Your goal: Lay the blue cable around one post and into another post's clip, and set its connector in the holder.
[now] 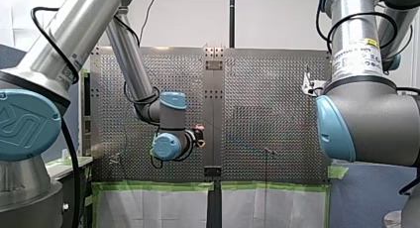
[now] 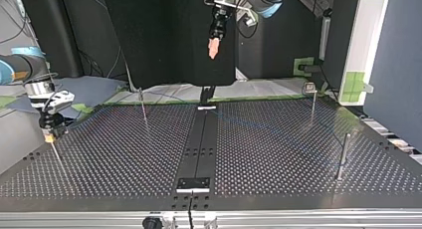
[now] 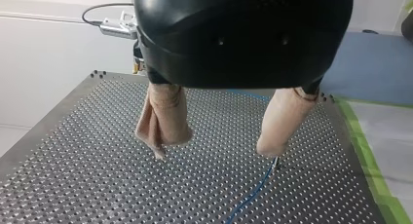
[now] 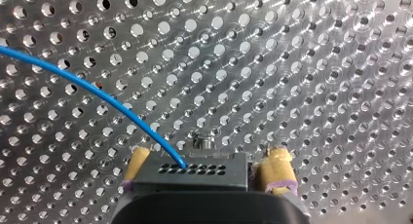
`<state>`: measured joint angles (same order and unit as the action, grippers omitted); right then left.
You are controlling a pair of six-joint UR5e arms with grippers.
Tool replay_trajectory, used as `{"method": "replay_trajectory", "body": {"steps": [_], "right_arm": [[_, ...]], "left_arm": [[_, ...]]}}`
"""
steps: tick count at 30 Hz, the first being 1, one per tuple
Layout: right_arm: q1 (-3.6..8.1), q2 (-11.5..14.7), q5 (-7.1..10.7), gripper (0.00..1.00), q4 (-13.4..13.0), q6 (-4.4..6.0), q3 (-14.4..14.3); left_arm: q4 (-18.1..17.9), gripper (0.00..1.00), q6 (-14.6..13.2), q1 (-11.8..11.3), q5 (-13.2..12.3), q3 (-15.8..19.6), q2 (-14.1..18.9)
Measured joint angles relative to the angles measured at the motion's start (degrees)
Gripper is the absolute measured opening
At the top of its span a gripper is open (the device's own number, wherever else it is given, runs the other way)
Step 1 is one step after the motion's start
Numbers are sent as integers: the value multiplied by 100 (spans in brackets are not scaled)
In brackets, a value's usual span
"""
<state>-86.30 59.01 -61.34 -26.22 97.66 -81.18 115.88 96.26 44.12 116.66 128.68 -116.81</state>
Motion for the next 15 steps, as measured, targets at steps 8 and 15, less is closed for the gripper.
{"method": "replay_trajectory", "body": {"steps": [8,15], "right_arm": [[5,0,-23,98,128,-16,48],[-28,-91,54,98,-47,-13,81]], "left_arm": [[-47,100,-1,-43,-18,94,1],[-60,100,1,-64,-38,99,2]]}}
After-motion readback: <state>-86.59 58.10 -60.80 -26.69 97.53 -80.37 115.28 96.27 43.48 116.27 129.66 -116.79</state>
